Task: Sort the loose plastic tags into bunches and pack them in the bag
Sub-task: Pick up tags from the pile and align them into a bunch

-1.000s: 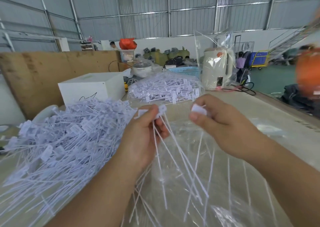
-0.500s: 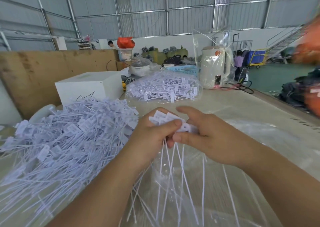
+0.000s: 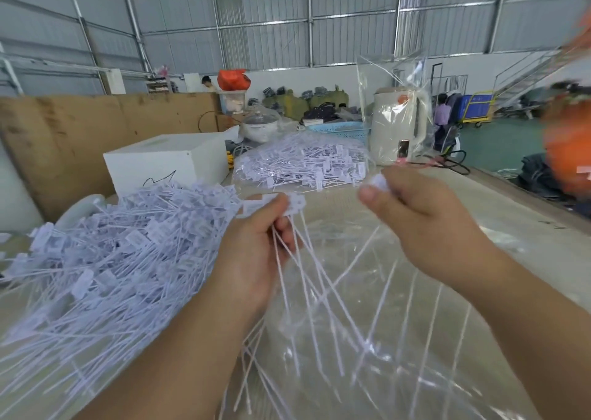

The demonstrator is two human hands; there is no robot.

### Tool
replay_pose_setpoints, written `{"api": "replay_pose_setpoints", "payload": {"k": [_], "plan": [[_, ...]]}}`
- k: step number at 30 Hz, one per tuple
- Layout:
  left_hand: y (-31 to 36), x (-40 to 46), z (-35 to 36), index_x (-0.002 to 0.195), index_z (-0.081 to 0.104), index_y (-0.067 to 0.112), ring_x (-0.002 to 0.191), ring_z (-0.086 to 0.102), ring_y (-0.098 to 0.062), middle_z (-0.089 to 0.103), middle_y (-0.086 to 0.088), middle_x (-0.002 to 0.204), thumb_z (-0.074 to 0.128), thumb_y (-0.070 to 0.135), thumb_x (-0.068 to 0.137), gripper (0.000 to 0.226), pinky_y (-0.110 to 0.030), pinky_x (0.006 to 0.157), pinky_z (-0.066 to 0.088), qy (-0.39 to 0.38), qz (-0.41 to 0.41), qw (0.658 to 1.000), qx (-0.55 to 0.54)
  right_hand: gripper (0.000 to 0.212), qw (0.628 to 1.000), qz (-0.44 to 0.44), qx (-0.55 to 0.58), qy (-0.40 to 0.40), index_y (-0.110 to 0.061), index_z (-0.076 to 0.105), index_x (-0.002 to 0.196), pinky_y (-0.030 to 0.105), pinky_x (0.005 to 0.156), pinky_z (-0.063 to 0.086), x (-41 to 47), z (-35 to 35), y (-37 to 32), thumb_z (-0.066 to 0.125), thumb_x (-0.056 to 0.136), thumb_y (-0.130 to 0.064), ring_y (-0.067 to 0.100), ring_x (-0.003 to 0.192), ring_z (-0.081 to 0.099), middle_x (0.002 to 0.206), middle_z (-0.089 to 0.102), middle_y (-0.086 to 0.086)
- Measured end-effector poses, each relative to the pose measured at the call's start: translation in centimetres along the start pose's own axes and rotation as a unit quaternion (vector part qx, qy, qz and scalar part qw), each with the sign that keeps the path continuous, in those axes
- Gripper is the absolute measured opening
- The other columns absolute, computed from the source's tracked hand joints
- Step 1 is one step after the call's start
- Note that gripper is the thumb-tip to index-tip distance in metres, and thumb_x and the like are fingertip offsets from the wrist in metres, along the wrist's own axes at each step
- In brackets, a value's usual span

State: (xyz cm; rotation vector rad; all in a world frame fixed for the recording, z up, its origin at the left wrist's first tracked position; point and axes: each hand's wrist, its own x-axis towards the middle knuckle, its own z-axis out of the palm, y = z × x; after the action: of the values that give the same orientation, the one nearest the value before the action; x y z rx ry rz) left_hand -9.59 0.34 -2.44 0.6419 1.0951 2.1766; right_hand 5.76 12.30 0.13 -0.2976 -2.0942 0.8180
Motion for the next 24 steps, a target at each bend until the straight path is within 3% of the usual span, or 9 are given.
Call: {"api": "replay_pose_setpoints", "payload": {"k": [1, 3, 5, 9, 12, 15, 18, 21, 24], "plan": [[-0.1, -0.2, 0.2, 0.064, 0.063, 0.017, 0.039, 0.044, -0.009, 0.046, 0.003, 0.05, 0.065, 0.013, 0.086, 0.022, -0.02, 0.041, 0.042, -0.021, 0.01, 0.999, 0.028, 0.034, 0.998, 0.01, 0.004, -0.063, -0.024, 0.055, 0.091, 0.018, 0.048, 0.032, -0.3, 0.2, -0.1, 0.051, 0.082, -0.057, 0.004, 0.048, 0.037, 0.057, 0.045, -0.015], [-0.7, -0.8, 0.9, 0.064, 0.066, 0.021, 0.042, 0.047, -0.013, 0.053, -0.002, 0.052, 0.071, 0.016, 0.077, 0.015, -0.02, 0.041, 0.04, -0.078, 0.043, 0.99, 0.113, 0.054, 0.984, 0.025, -0.035, -0.174, -0.039, 0.045, 0.125, 0.017, 0.056, 0.044, -0.8, 1.0, -0.2, 0.049, 0.076, -0.063, 0.001, 0.057, 0.053, 0.077, 0.062, -0.018], [-1.4, -1.1, 1.4, 0.068, 0.068, 0.025, 0.048, 0.05, -0.018, 0.06, -0.009, 0.062, 0.07, 0.021, 0.072, 0.006, -0.023, 0.044, 0.04, -0.115, 0.073, 0.972, 0.192, 0.08, 0.971, 0.0, -0.08, -0.225, -0.033, 0.025, 0.147, 0.028, 0.079, 0.051, -0.9, 1.6, 0.1, 0.047, 0.076, -0.063, 0.004, 0.083, 0.064, 0.1, 0.069, -0.01], [-1.4, -1.4, 1.0, 0.077, 0.067, 0.023, 0.053, 0.05, -0.02, 0.062, -0.019, 0.072, 0.069, 0.034, 0.075, 0.011, -0.027, 0.051, 0.04, -0.158, 0.086, 0.952, 0.248, 0.082, 0.964, -0.004, -0.083, -0.251, -0.027, 0.01, 0.154, 0.038, 0.092, 0.048, -0.9, 1.8, 0.5, 0.05, 0.087, -0.054, 0.009, 0.098, 0.064, 0.106, 0.069, -0.01], [-1.3, -1.7, 0.9, 0.073, 0.067, 0.032, 0.053, 0.051, -0.016, 0.067, -0.006, 0.069, 0.074, 0.037, 0.075, 0.008, -0.023, 0.047, 0.041, -0.185, 0.116, 0.934, 0.281, 0.078, 0.964, -0.011, -0.077, -0.252, -0.028, 0.011, 0.154, 0.033, 0.092, 0.048, -1.1, 2.3, 0.5, 0.054, 0.092, -0.046, 0.003, 0.096, 0.064, 0.101, 0.07, -0.016], [-1.2, -1.2, 0.7, 0.07, 0.068, 0.031, 0.052, 0.055, -0.017, 0.068, -0.008, 0.068, 0.073, 0.026, 0.076, 0.009, -0.022, 0.046, 0.043, -0.153, 0.132, 0.939, 0.279, 0.061, 0.966, -0.001, -0.053, -0.252, -0.025, 0.035, 0.143, 0.045, 0.083, 0.051, -1.1, 1.9, 0.3, 0.057, 0.091, -0.048, 0.016, 0.086, 0.067, 0.094, 0.071, -0.006], [-0.7, -0.7, 0.2, 0.07, 0.067, 0.028, 0.047, 0.048, -0.018, 0.059, -0.012, 0.061, 0.073, 0.025, 0.074, 0.007, -0.024, 0.045, 0.039, -0.115, 0.131, 0.953, 0.247, 0.026, 0.966, 0.021, -0.044, -0.254, -0.019, 0.063, 0.103, 0.052, 0.074, 0.051, -0.8, 1.0, -0.1, 0.057, 0.094, -0.043, 0.03, 0.074, 0.063, 0.081, 0.069, 0.004], [-0.8, -0.6, 0.1, 0.068, 0.067, 0.028, 0.043, 0.045, -0.014, 0.054, -0.004, 0.054, 0.071, 0.026, 0.074, 0.008, -0.023, 0.044, 0.038, -0.106, 0.123, 0.959, 0.232, 0.034, 0.97, 0.037, -0.066, -0.23, -0.014, 0.058, 0.067, 0.038, 0.059, 0.046, -0.6, 0.7, 0.0, 0.059, 0.094, -0.034, 0.021, 0.055, 0.055, 0.059, 0.058, -0.002], [-1.1, -0.8, 0.7, 0.067, 0.068, 0.027, 0.041, 0.045, -0.011, 0.052, -0.002, 0.053, 0.071, 0.024, 0.076, 0.01, -0.023, 0.046, 0.039, -0.084, 0.106, 0.973, 0.184, 0.039, 0.979, 0.01, -0.098, -0.176, -0.013, 0.047, 0.062, 0.032, 0.051, 0.034, -0.7, 1.3, -0.2, 0.058, 0.094, -0.033, 0.009, 0.046, 0.039, 0.052, 0.044, -0.004]]}}
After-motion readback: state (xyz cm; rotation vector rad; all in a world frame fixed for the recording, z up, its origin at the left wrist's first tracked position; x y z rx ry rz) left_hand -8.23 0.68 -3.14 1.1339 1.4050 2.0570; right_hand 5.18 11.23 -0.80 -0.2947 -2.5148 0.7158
